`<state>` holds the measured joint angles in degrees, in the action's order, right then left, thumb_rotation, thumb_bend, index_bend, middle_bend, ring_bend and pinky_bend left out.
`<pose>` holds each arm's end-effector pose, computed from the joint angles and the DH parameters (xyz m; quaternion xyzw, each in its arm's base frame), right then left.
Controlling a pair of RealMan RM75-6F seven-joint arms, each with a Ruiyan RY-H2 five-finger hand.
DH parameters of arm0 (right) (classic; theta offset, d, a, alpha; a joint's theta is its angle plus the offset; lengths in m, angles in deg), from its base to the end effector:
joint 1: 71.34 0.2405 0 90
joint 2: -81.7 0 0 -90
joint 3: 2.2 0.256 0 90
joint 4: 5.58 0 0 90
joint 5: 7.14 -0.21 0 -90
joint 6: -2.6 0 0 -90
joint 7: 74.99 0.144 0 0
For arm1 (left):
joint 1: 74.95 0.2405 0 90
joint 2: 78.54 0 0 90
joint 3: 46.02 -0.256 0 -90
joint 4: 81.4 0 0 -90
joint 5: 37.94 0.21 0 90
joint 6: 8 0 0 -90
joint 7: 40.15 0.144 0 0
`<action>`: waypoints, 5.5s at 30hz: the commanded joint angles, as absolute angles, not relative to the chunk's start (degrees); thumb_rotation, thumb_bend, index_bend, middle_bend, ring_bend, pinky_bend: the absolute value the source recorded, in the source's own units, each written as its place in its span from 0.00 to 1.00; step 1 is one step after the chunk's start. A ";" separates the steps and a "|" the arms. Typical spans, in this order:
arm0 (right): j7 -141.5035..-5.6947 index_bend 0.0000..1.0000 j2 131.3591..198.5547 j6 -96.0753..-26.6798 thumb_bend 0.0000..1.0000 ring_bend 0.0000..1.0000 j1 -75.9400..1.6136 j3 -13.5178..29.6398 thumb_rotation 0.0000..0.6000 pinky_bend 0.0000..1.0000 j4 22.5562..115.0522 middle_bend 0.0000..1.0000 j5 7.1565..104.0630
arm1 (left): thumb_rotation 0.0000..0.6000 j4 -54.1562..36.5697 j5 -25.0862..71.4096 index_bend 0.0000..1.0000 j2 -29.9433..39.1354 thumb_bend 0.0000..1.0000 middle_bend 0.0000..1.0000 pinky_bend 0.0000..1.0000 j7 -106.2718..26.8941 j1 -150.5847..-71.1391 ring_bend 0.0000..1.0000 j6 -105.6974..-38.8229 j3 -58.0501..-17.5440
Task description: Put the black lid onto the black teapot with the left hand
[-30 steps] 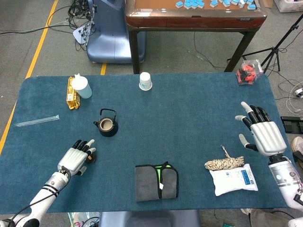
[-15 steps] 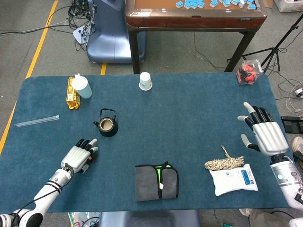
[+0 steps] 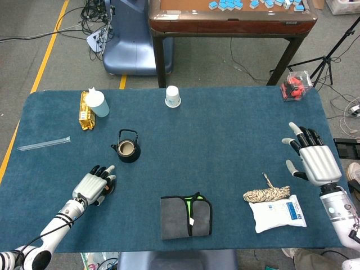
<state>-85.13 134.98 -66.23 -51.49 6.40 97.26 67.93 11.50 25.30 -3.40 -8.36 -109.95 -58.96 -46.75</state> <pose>-0.2530 -0.2696 0.1859 0.6637 -0.3466 0.3402 0.5688 -0.2393 0.2847 0.0212 -0.8147 -0.3351 -0.1821 0.4367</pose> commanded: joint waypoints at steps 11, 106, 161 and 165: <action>-85.84 0.26 135.04 -66.21 0.42 0.01 -51.36 6.28 1.00 0.00 97.68 0.05 67.50 | 1.00 10.41 26.20 0.17 -3.39 0.34 0.00 0.00 -10.53 -110.23 0.00 -58.97 -47.29; -92.63 0.26 136.13 -66.05 0.42 0.01 -49.48 5.94 1.00 0.00 101.82 0.05 64.23 | 1.00 -0.64 37.21 0.19 -0.20 0.34 0.00 0.00 -25.98 -106.53 0.00 -59.80 -48.91; -91.69 0.25 135.90 -66.58 0.42 0.01 -49.58 6.09 1.00 0.00 101.34 0.04 64.77 | 1.00 0.42 38.65 0.29 0.54 0.34 0.00 0.00 -26.18 -105.09 0.00 -61.01 -48.52; -91.58 0.25 135.90 -66.61 0.42 0.01 -49.60 6.06 1.00 0.00 101.27 0.04 64.91 | 1.00 0.68 38.70 0.30 0.54 0.34 0.00 0.00 -25.91 -104.98 0.00 -61.18 -48.53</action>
